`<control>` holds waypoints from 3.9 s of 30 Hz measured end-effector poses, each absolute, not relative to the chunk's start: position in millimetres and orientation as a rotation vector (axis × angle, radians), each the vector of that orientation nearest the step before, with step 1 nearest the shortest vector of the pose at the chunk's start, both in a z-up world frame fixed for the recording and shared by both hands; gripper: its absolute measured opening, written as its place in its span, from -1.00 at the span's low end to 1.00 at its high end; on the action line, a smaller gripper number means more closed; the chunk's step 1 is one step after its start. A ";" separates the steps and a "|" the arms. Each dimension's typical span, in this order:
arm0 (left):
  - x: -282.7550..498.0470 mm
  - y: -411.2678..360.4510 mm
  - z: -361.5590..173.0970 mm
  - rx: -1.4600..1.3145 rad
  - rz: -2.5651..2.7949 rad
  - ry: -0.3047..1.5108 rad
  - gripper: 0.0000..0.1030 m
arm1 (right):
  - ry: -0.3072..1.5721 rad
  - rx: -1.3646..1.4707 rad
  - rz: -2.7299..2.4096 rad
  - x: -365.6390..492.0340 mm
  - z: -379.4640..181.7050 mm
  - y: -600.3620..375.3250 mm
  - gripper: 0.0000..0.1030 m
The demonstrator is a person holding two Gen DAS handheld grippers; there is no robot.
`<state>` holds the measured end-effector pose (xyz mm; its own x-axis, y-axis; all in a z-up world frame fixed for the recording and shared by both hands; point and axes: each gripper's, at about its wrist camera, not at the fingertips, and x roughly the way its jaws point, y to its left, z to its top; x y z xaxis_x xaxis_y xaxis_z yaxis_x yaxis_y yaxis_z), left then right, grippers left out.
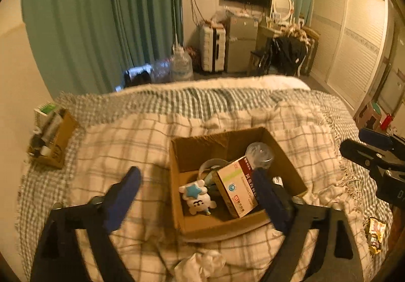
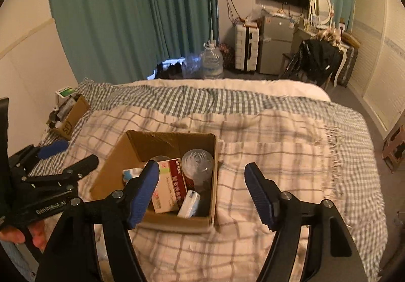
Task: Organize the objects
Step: 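Grasp the white earbud case with the left gripper, then grasp the white lace cloth with the right gripper while the left holds the earbud case, then carry the earbud case and lace cloth into the cardboard box and release both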
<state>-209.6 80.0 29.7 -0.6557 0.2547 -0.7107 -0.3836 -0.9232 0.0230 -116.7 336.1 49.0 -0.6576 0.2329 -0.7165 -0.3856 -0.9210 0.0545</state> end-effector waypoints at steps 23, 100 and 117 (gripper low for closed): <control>-110.9 6.0 18.6 -0.972 2.717 0.182 1.00 | 0.110 -0.931 2.546 -5.7 63.4 250.3 0.99; -122.1 -44.2 -81.1 -1.387 2.570 0.090 -0.10 | 0.163 -1.462 2.726 -119.5 -99.3 180.5 -0.83; -142.2 44.1 40.4 -1.074 2.529 0.087 -0.09 | 0.135 -1.038 2.781 -78.2 62.3 266.2 -0.83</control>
<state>-142.2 44.1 40.4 -0.6303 0.3281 -0.7036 -0.3758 -0.9220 -0.0933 -78.2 266.2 62.3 -0.7434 0.1269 -0.6567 -0.1901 -0.9814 0.0256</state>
